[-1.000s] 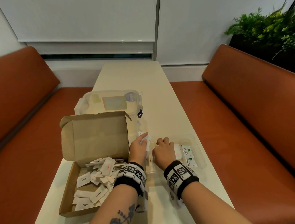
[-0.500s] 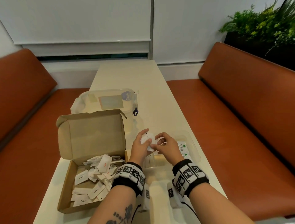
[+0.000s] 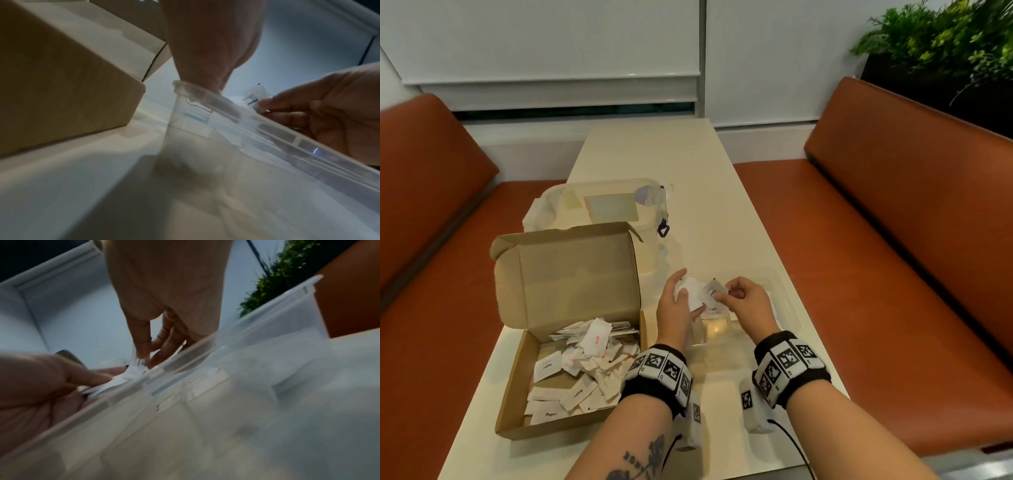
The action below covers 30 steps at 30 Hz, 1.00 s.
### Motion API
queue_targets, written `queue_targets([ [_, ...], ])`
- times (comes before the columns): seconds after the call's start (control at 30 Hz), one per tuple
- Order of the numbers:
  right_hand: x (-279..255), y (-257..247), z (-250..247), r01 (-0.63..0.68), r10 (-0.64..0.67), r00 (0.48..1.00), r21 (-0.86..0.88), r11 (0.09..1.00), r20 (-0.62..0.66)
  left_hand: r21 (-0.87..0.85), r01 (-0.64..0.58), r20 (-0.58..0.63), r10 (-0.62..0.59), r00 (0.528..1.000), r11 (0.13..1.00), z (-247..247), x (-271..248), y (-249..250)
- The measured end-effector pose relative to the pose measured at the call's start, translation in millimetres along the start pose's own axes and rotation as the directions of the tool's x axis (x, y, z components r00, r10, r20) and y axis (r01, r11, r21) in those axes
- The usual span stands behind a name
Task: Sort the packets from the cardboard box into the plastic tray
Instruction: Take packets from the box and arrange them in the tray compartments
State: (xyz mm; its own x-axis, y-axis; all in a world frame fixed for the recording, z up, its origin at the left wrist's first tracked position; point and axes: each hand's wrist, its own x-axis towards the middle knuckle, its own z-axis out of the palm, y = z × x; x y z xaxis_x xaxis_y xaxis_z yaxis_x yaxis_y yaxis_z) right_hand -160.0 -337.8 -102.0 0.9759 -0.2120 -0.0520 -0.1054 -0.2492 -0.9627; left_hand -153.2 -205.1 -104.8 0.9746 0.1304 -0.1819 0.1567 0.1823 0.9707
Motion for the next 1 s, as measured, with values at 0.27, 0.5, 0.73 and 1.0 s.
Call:
queue_targets([
  [0.27,8,3,-3,0.084,-0.084,0.996,-0.223,0.971,0.011,0.138,-0.099,-0.138,0.118,0.983,0.985,-9,1,2],
  [0.5,18,11,13,0.193,-0.125,0.981,-0.671,0.716,0.149,0.338,-0.089,-0.114,0.134,0.984,0.937,-12,-1,2],
  [0.73,27,15,18,0.279,-0.133,0.959,-0.731,0.623,0.252,0.444,-0.107,-0.085,0.161,0.983,0.889,-13,-5,5],
  [1.0,22,20,21,0.336,-0.208,0.942,-0.771,0.541,0.264,0.429,-0.093,-0.091,0.146,0.985,0.898,-13,-5,5],
])
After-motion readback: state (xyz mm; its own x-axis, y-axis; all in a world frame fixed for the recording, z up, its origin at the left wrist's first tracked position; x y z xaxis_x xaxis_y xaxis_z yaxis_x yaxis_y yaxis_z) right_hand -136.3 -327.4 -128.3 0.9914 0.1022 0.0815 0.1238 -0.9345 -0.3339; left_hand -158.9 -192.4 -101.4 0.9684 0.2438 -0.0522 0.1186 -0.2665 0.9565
